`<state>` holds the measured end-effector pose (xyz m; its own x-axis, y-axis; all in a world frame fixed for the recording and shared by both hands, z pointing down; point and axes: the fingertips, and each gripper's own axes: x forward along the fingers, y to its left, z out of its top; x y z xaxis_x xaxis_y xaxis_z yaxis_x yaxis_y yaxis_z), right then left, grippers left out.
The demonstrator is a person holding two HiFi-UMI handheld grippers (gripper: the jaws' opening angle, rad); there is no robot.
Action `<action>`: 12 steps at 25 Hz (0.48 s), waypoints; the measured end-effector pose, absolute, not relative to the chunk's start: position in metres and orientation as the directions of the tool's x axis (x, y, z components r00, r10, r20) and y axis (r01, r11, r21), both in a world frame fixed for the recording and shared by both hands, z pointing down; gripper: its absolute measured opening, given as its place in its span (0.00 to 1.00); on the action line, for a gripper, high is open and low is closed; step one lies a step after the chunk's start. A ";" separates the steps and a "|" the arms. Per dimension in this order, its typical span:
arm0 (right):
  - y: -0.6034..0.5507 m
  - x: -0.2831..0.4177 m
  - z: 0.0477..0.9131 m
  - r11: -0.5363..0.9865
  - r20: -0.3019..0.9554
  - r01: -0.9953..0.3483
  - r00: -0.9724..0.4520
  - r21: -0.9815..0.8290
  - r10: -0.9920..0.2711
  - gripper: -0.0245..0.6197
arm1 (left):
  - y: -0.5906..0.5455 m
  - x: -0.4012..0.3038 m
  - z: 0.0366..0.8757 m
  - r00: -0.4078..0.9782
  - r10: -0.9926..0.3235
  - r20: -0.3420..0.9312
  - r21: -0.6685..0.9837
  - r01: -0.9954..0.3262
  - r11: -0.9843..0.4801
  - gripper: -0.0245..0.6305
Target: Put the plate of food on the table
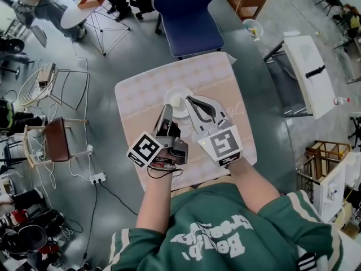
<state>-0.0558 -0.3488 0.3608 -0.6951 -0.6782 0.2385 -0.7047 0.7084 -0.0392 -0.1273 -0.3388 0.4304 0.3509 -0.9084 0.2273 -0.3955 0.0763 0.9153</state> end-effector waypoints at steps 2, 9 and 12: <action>-0.345 -0.057 0.351 0.708 0.229 -0.705 -0.694 -0.027 -0.683 0.06 | -0.338 -0.130 0.417 0.355 -0.912 0.205 0.916 -0.399 0.051 0.05; -0.334 -0.060 0.318 0.705 0.186 -0.709 -0.693 -0.007 -0.696 0.06 | -0.331 -0.135 0.375 0.365 -0.922 0.130 0.919 -0.393 -0.026 0.05; -0.323 -0.064 0.306 0.709 0.170 -0.706 -0.697 0.007 -0.696 0.06 | -0.321 -0.136 0.361 0.371 -0.923 0.104 0.919 -0.390 -0.053 0.05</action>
<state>-0.0640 -0.3232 0.3055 -0.6975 -0.6961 0.1700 -0.7056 0.7086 0.0065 -0.1359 -0.3215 0.3613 0.3712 -0.9228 0.1037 -0.3898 -0.0535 0.9194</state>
